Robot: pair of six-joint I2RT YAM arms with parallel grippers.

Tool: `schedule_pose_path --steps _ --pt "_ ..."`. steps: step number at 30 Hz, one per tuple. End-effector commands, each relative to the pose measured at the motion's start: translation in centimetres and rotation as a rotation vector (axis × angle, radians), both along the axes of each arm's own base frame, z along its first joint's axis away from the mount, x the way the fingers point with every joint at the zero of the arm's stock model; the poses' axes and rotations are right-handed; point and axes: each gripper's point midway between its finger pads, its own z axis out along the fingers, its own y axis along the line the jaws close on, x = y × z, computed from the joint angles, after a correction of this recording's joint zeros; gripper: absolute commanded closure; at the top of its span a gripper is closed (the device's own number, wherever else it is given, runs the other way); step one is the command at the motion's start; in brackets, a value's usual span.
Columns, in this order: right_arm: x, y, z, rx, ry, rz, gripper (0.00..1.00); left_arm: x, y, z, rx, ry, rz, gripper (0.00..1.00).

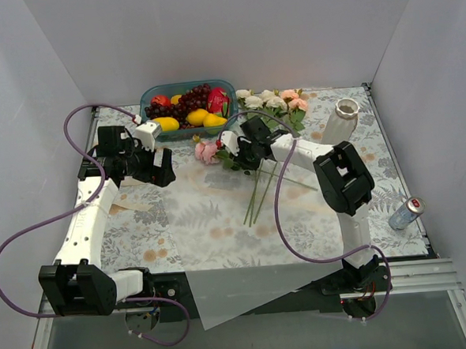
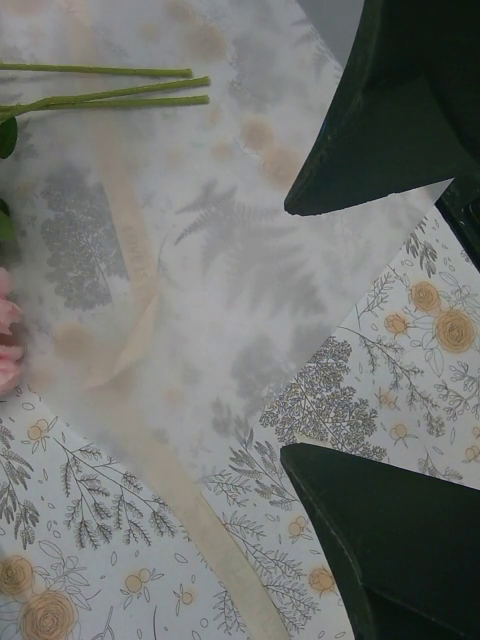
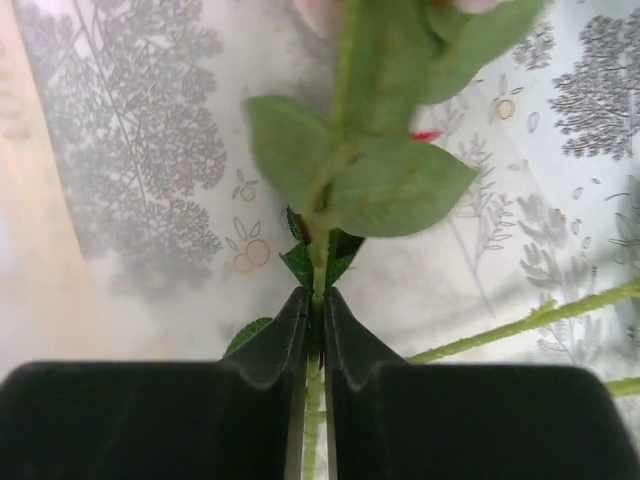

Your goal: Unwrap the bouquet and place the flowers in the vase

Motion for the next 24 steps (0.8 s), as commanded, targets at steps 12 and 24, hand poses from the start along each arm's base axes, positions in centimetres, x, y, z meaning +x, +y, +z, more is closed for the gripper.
schedule_pose_path --steps 12,24 --pt "2.6 4.0 19.1 0.333 -0.232 -0.009 0.99 -0.3 0.2 3.0 -0.006 -0.083 0.006 0.02" --pt "0.8 -11.8 49.4 1.044 -1.058 -0.411 0.99 -0.8 0.1 2.7 -0.026 -0.075 0.012 0.02"
